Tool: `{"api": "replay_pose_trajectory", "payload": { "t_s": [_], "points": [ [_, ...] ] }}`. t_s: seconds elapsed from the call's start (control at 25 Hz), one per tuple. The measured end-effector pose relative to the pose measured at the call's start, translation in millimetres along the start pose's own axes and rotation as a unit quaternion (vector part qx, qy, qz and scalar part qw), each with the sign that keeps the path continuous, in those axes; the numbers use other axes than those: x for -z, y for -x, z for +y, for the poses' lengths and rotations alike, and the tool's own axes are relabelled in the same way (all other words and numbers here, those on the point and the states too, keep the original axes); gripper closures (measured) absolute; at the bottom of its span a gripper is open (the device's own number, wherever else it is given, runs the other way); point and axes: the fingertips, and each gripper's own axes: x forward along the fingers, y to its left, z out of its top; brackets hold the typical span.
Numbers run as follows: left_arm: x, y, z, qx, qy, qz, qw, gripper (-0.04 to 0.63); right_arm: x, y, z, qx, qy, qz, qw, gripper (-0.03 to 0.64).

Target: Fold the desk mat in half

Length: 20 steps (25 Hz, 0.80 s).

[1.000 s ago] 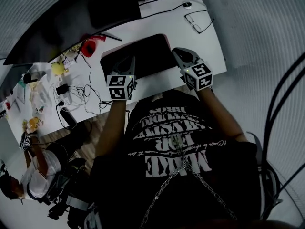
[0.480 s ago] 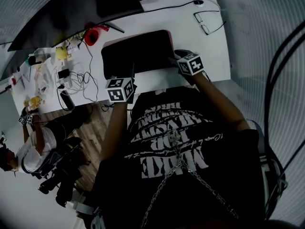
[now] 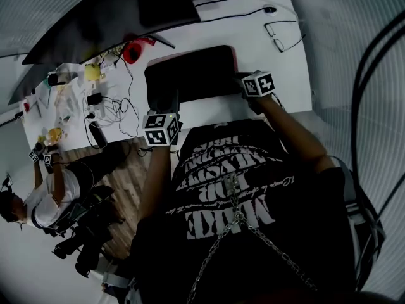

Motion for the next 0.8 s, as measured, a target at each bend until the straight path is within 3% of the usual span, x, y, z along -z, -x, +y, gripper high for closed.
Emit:
{"api": "replay_pose_trajectory", "payload": {
  "t_s": [0.08, 0.16, 0.32, 0.4, 0.6, 0.8],
  "points": [
    [-5, 5, 4, 0.009, -0.017, -0.003, 0.9998, 0.588, -11, 10, 18, 0.019, 0.078, -0.018, 0.997, 0.594],
    [-15, 10, 7, 0.023, -0.04, -0.01, 0.9989, 0.588, -23, 18, 51, 0.028, 0.171, -0.039, 0.984, 0.6],
    [-53, 14, 10, 0.04, -0.127, -0.038, 0.9905, 0.575, -45, 35, 120, 0.028, 0.339, -0.082, 0.937, 0.6],
    [-70, 18, 11, 0.047, -0.173, -0.053, 0.9825, 0.506, -48, 45, 148, 0.022, 0.403, -0.09, 0.91, 0.6],
    [-88, 20, 33, 0.077, -0.257, -0.063, 0.9612, 0.412, -48, 47, 193, -0.002, 0.529, -0.071, 0.846, 0.6],
    [-60, -7, 35, 0.15, -0.337, -0.032, 0.9289, 0.322, -26, 33, 205, -0.025, 0.598, -0.033, 0.801, 0.6]
  ]
}}
